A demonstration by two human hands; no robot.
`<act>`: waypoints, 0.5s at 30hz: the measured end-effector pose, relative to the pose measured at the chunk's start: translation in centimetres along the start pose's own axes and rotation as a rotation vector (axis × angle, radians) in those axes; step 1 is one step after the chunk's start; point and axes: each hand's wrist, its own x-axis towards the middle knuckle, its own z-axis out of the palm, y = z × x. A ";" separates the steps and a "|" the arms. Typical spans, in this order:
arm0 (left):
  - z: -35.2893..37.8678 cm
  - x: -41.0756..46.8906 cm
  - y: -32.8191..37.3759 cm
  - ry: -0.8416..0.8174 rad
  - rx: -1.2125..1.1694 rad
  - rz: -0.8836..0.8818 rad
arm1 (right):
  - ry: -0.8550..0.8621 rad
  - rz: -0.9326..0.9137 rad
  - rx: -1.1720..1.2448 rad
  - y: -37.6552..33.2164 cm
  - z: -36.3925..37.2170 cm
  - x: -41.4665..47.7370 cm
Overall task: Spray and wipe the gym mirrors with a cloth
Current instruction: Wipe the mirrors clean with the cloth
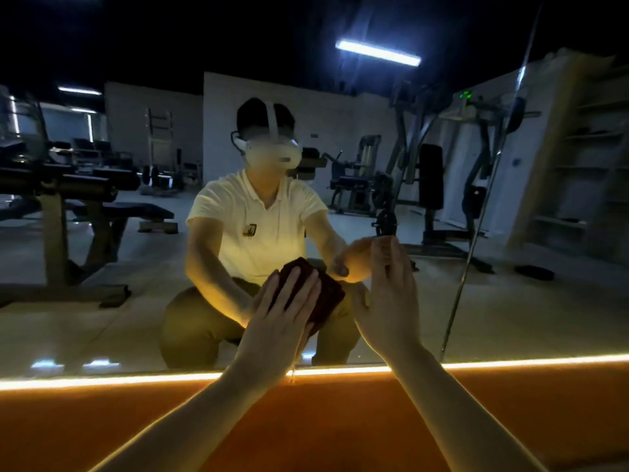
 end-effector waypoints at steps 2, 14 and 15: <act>-1.4 2.3 -1.7 0.002 0.039 0.006 | -0.024 -0.033 -0.008 -0.7 -1.6 1.3; -9.2 13.8 -7.6 0.078 0.059 -0.067 | 0.044 -0.232 -0.027 -4.2 -7.2 9.4; -8.7 13.3 -7.6 0.055 0.103 0.002 | 0.064 -0.230 -0.040 -4.3 -7.7 10.2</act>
